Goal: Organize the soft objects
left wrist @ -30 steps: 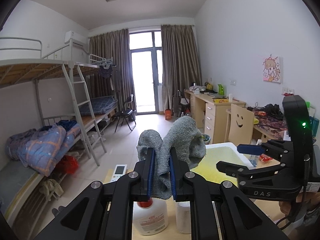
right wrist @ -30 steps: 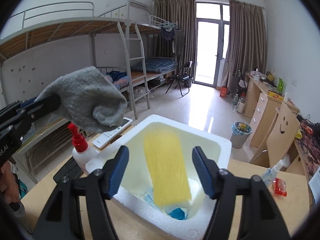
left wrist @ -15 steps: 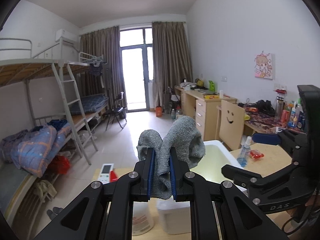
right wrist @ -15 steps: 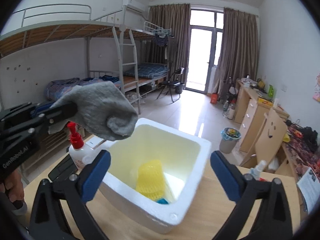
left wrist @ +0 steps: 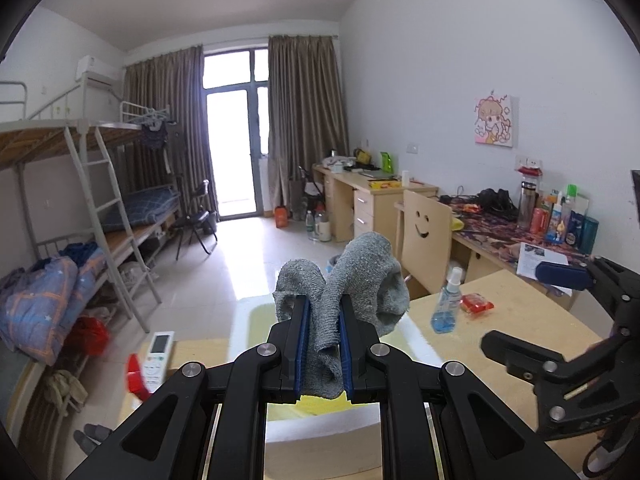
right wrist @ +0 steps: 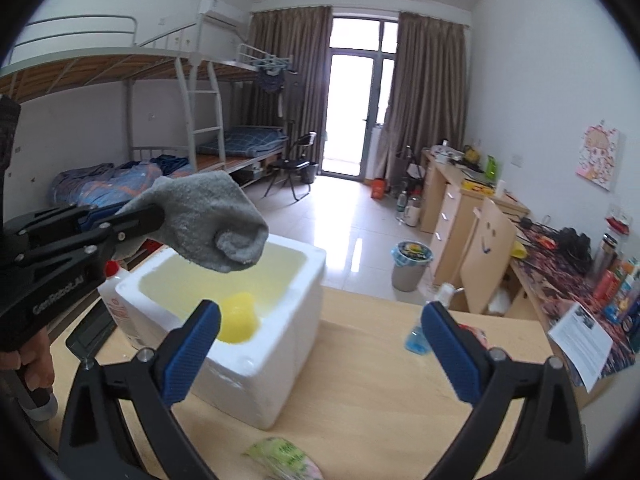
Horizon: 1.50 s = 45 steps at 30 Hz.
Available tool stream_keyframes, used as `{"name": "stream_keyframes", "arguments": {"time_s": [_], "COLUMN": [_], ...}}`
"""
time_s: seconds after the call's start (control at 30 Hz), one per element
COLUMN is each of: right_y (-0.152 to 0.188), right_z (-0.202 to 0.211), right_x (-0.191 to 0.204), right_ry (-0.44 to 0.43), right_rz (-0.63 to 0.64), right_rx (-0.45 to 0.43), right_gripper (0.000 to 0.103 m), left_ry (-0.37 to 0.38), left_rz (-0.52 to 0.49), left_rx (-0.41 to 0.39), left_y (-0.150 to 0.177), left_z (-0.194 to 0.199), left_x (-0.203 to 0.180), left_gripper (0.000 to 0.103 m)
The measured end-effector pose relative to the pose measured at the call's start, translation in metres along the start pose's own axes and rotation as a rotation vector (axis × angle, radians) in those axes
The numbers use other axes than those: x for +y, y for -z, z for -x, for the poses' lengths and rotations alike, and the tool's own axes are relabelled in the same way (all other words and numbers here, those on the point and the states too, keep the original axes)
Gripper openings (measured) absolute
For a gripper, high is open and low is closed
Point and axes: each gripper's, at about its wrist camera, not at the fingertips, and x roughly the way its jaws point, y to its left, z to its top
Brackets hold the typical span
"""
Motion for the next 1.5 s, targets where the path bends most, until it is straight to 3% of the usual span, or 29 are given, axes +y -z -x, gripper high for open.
{"name": "stream_keyframes", "arguments": {"time_s": [0.37,0.47,0.53,0.6,0.67,1.03,1.5], "right_y": [0.014,0.015,0.016,0.016,0.017,0.02,0.029], "right_z": [0.009,0.01,0.012,0.012,0.012,0.017,0.063], "right_x": [-0.017,-0.019,-0.02,-0.019,-0.02,-0.02,-0.019], "right_ry": [0.052,0.052,0.051,0.051,0.05,0.05,0.031], "right_rz": [-0.026,-0.032,-0.03,-0.029,-0.028,-0.036,-0.055], "right_rx": [0.011,0.006,0.006,0.006,0.008,-0.002,-0.056], "right_gripper": [0.102,0.102,0.102,0.102,0.102,0.102,0.102], "left_ry": [-0.016,-0.028,-0.028,-0.027,-0.031,-0.051,-0.064], "left_rz": [0.034,0.021,0.018,0.032,0.025,0.025,0.015], "left_rx": [0.068,0.065,0.056,0.04,0.033,0.012,-0.029], "left_y": [0.002,-0.001,-0.002,-0.003,-0.003,-0.003,-0.003], "left_z": [-0.026,-0.027,-0.026,-0.022,-0.022,-0.01,0.054], "left_x": [0.003,-0.002,-0.002,-0.002,-0.003,-0.003,-0.014], "left_gripper": [0.017,0.038,0.074,0.084,0.101,0.102,0.102]}}
